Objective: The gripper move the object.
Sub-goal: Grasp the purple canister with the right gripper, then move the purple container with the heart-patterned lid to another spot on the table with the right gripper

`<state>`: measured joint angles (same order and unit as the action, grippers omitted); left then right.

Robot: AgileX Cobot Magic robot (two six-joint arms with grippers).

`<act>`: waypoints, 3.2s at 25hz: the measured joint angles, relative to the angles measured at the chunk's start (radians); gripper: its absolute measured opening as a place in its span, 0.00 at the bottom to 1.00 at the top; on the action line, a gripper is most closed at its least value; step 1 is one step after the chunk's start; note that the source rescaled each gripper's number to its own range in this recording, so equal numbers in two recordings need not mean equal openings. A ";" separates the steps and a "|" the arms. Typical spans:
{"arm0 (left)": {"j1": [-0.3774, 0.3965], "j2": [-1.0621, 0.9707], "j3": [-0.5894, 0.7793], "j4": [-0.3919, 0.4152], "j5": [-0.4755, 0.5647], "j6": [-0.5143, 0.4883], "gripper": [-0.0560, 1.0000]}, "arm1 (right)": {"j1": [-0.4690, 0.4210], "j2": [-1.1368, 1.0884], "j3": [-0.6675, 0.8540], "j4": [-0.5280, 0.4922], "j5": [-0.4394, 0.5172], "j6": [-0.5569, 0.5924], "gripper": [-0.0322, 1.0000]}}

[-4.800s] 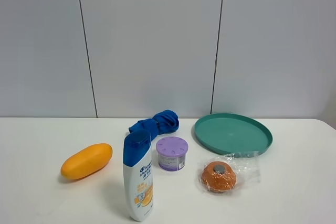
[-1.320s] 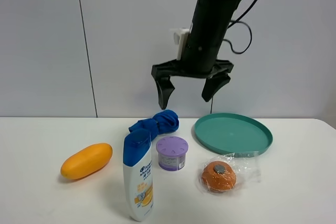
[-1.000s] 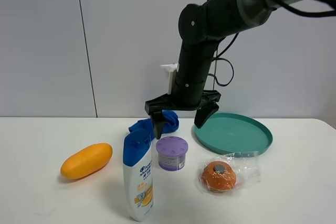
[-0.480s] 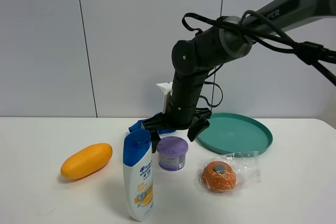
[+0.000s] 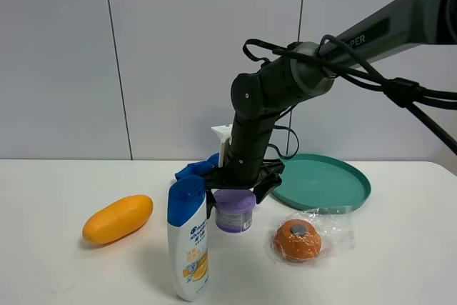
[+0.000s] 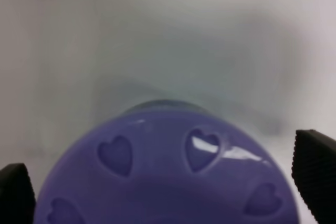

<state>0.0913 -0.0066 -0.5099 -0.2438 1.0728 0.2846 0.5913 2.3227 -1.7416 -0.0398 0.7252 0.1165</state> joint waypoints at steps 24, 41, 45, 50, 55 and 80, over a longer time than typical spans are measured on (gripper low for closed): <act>0.000 0.000 0.000 0.000 0.000 0.000 1.00 | 0.000 -0.111 0.000 0.000 0.048 0.024 0.03; 0.000 0.000 0.000 0.000 0.000 0.000 1.00 | 0.000 -0.415 -0.135 0.022 -0.098 -0.217 0.03; 0.000 0.000 0.000 0.000 0.000 0.000 1.00 | 0.001 -0.346 -0.291 0.109 -0.127 -0.328 0.03; 0.000 0.000 0.000 0.000 0.000 0.000 1.00 | 0.017 -0.190 -0.448 0.242 -0.127 -0.483 0.03; 0.000 0.000 0.000 0.000 0.000 0.000 1.00 | 0.020 0.005 -0.583 0.328 -0.147 -0.637 0.03; 0.000 0.000 0.000 0.000 0.000 0.000 1.00 | 0.020 0.394 -0.677 0.524 -0.500 -0.725 0.03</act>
<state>0.0913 -0.0066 -0.5099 -0.2438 1.0728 0.2846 0.6111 2.7169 -2.4186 0.4839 0.2251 -0.6084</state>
